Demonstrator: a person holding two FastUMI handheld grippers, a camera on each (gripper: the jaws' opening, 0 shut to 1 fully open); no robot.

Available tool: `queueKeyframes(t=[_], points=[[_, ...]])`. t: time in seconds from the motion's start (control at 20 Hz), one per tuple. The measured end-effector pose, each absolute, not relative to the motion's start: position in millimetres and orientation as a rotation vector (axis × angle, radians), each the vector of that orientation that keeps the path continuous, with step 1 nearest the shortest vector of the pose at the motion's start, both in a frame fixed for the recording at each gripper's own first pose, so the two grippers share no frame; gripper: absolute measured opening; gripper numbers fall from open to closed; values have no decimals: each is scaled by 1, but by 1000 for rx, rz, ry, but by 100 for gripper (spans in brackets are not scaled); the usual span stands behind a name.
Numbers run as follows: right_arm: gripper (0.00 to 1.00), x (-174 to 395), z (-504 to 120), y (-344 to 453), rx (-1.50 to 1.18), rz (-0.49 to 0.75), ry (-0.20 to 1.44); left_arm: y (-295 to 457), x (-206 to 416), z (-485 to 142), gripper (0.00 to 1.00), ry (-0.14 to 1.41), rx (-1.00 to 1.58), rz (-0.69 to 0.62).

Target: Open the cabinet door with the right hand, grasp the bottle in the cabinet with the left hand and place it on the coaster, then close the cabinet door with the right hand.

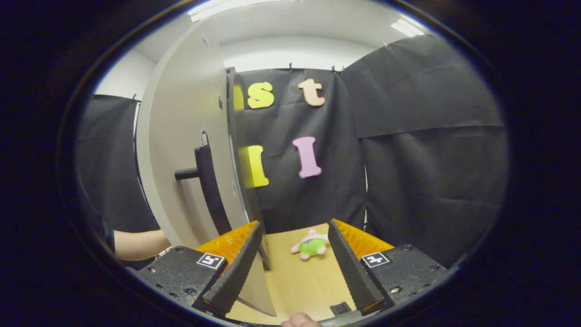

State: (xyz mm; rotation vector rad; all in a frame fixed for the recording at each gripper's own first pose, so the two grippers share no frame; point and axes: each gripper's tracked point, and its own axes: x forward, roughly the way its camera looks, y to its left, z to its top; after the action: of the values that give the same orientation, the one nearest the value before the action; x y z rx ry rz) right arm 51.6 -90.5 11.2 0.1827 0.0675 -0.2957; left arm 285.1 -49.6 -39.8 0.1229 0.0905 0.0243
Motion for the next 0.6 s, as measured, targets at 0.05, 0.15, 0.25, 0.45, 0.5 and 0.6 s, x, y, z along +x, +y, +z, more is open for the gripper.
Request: queueKeyframes(t=[0.05, 0.15, 0.25, 0.45, 0.5, 0.6], points=[[95, 53, 9, -88, 187, -285, 73, -53, 288, -43, 96, 103, 118, 17], [97, 55, 8, -90, 182, -289, 79, -54, 291, -49, 96, 119, 112, 14], [97, 55, 10, -95, 183, -287, 78, -56, 290, -49, 97, 120, 114, 9], [96, 61, 4, -95, 203, -268, 97, -59, 279, -43, 82, 118, 113, 1], [97, 61, 4, -97, 206, -266, 97, -58, 281, -43, 89, 115, 115, 5], [97, 63, 4, -97, 212, -255, 97, -58, 272, -38, 80, 105, 109, 8]])
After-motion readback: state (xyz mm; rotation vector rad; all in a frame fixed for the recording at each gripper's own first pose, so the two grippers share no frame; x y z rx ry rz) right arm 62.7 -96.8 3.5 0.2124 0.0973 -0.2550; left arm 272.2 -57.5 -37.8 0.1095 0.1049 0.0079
